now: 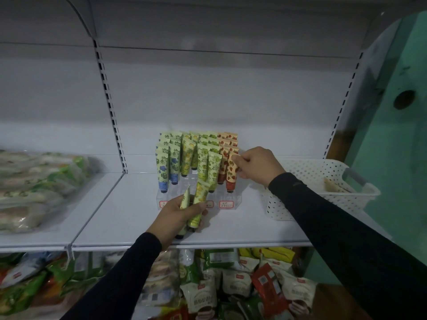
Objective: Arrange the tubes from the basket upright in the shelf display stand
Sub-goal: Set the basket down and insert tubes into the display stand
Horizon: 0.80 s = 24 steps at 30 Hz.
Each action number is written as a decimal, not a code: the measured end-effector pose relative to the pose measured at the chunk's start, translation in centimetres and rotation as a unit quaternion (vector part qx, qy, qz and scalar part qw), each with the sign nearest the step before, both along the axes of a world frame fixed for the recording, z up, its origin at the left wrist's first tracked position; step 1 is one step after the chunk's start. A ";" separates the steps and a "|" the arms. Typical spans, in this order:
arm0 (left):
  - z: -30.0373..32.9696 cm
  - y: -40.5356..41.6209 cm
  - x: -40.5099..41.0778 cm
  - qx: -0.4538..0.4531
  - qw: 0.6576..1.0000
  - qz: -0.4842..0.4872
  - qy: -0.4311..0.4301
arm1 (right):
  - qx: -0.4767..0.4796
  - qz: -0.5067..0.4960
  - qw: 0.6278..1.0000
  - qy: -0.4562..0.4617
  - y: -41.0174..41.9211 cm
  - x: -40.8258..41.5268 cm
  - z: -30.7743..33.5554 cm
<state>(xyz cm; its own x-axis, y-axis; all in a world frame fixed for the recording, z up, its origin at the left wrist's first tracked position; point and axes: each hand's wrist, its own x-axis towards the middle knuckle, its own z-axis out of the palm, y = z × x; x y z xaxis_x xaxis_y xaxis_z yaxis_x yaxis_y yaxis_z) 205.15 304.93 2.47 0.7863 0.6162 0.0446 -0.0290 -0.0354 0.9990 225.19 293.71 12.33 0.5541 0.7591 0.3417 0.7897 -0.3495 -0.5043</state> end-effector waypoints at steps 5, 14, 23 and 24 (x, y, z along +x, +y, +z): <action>-0.1 0.1 0.0 -0.009 1.000 0.008 -0.001 | 0.016 -0.020 0.999 0.026 -0.1 0.0 -0.4; 0.0 -0.1 0.2 -0.012 1.000 0.013 -0.006 | 0.046 0.010 0.999 -0.001 -0.4 0.5 -0.3; -0.2 -0.1 0.2 -0.017 1.000 0.010 -0.014 | 0.029 0.043 0.989 0.141 -0.3 1.4 0.5; -0.3 0.0 0.3 -0.016 1.000 0.010 -0.014 | 0.027 0.044 0.987 0.150 -0.3 1.5 0.7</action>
